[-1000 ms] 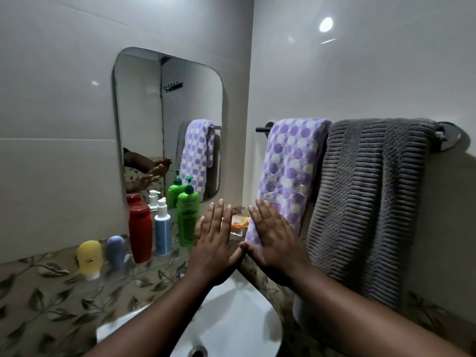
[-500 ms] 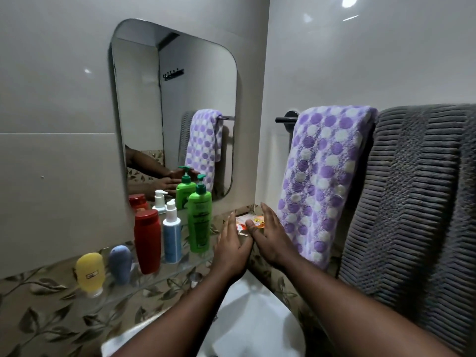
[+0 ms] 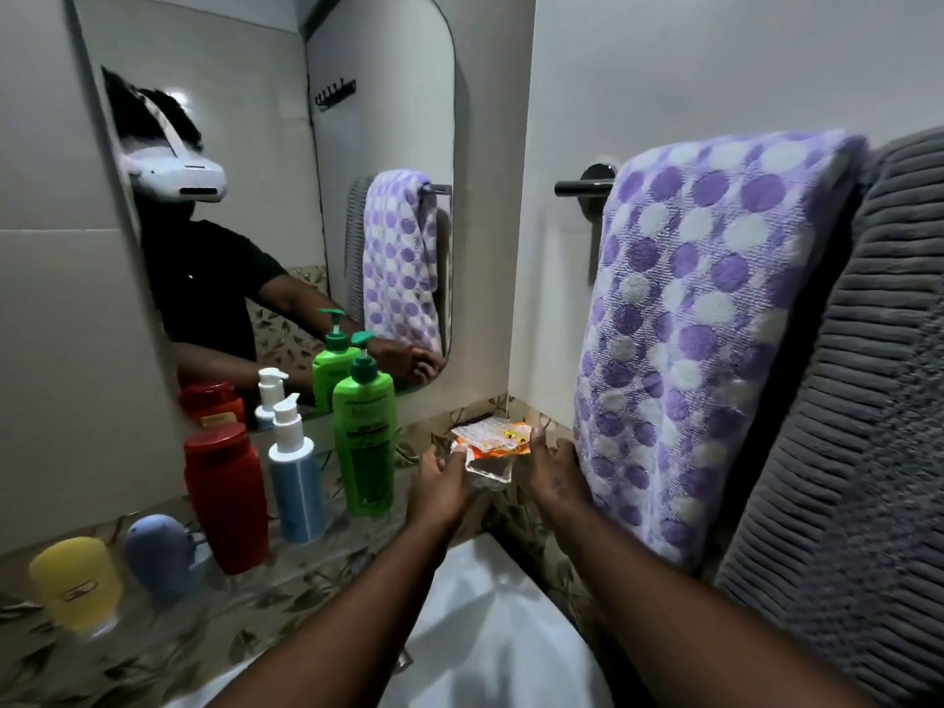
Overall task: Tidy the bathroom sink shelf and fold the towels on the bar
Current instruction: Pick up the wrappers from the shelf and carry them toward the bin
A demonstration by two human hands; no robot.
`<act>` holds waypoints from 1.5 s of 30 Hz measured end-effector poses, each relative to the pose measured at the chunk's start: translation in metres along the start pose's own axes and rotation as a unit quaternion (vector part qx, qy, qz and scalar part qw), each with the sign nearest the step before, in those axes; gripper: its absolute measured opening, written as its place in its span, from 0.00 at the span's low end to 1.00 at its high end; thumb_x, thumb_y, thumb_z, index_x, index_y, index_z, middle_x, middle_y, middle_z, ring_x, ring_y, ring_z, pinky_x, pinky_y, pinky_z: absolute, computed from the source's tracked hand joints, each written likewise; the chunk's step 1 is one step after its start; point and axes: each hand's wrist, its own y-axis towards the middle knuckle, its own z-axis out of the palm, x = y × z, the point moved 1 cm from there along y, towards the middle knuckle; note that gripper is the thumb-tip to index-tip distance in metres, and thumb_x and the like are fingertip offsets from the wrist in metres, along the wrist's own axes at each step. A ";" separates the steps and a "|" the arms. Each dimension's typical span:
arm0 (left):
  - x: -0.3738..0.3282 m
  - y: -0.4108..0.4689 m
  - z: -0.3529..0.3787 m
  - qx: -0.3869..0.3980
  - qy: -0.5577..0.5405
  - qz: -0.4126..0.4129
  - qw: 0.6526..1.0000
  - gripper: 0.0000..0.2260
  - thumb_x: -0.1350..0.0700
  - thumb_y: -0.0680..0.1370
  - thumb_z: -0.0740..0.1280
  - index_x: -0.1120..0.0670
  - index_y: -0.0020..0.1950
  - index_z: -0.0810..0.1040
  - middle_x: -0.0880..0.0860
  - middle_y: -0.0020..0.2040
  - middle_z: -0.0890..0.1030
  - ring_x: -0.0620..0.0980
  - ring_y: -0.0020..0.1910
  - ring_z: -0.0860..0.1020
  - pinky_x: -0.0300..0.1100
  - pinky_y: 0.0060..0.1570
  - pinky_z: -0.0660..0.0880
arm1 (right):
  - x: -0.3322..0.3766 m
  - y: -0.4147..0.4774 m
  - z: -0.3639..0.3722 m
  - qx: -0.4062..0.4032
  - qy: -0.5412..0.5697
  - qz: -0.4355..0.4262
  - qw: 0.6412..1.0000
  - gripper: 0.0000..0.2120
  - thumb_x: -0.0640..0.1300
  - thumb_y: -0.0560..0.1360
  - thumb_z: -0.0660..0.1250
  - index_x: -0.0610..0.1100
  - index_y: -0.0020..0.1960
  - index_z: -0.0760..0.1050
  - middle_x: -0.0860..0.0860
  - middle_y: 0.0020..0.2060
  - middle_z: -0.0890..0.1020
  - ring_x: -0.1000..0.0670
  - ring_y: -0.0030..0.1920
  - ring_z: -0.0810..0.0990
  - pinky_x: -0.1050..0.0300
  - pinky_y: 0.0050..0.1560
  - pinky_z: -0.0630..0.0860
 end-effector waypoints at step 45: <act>-0.073 -0.080 -0.033 -0.091 -0.001 0.126 0.988 0.14 0.53 0.69 0.75 0.53 0.53 0.85 0.50 0.47 0.88 0.51 0.48 0.86 0.54 0.55 0.82 | 0.062 -0.096 0.006 -0.020 0.238 -0.123 0.963 0.21 0.50 0.73 0.66 0.47 0.65 0.76 0.46 0.58 0.84 0.41 0.58 0.81 0.47 0.61 0.76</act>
